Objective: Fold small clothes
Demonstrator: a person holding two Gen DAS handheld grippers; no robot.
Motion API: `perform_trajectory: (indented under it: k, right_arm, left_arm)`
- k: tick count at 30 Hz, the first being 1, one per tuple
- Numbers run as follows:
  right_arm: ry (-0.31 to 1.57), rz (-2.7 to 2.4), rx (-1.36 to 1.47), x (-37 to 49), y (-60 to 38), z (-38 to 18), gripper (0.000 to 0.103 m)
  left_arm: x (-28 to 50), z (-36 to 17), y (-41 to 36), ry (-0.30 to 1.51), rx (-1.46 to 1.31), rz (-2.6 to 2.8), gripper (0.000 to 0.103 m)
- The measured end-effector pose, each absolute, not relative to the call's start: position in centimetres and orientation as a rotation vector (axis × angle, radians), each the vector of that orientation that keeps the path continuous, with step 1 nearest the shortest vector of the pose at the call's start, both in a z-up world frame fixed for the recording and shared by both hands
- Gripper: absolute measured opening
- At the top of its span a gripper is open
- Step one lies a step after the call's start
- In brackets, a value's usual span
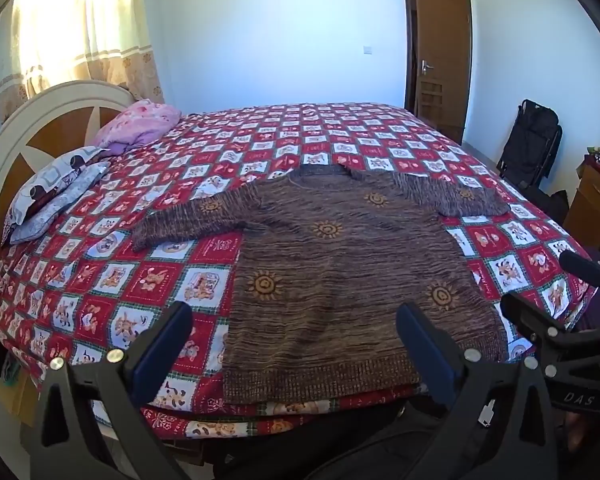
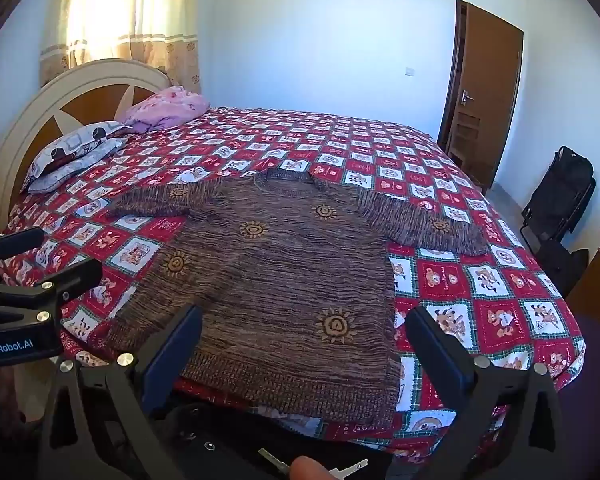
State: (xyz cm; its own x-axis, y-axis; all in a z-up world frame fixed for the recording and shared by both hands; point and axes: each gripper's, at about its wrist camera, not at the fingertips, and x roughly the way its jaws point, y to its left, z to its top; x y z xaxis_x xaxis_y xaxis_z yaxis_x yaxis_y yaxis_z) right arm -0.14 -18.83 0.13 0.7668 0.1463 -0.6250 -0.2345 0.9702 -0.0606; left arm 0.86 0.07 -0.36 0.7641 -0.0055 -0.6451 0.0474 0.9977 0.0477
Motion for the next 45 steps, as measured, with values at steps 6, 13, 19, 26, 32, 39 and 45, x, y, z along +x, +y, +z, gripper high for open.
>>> perform_trajectory:
  k: [6, 13, 19, 26, 32, 39, 45]
  right_arm:
    - [0.67, 0.216, -0.145, -0.3, -18.3, 0.0, 0.102]
    - [0.678, 0.225, -0.142, -0.1, -18.4, -0.4, 0.102]
    - [0.678, 0.225, -0.142, -0.2, -18.2, -0.4, 0.102]
    - [0.679, 0.228, -0.142, -0.1, -18.1, -0.3, 0.102]
    - [0.68, 0.23, -0.142, -0.1, -18.0, -0.4, 0.102]
    - [0.68, 0.232, -0.142, -0.2, -17.9, -0.4, 0.102]
    - [0.681, 0.233, -0.142, -0.2, -17.8, -0.4, 0.102]
  left_arm:
    - [0.1, -0.1, 0.2, 0.694, 0.054, -0.028, 0.103]
    - [0.1, -0.3, 0.2, 0.695, 0.051, -0.029, 0.103]
    - [0.2, -0.3, 0.2, 0.695, 0.051, -0.027, 0.103]
    - [0.2, -0.2, 0.3, 0.696, 0.051, -0.029, 0.103]
    - [0.2, -0.2, 0.2, 0.696, 0.05, -0.03, 0.103]
    - [0.2, -0.2, 0.2, 0.697, 0.05, -0.031, 0.103]
    - [0.2, -0.2, 0.2, 0.696, 0.049, -0.031, 0.103]
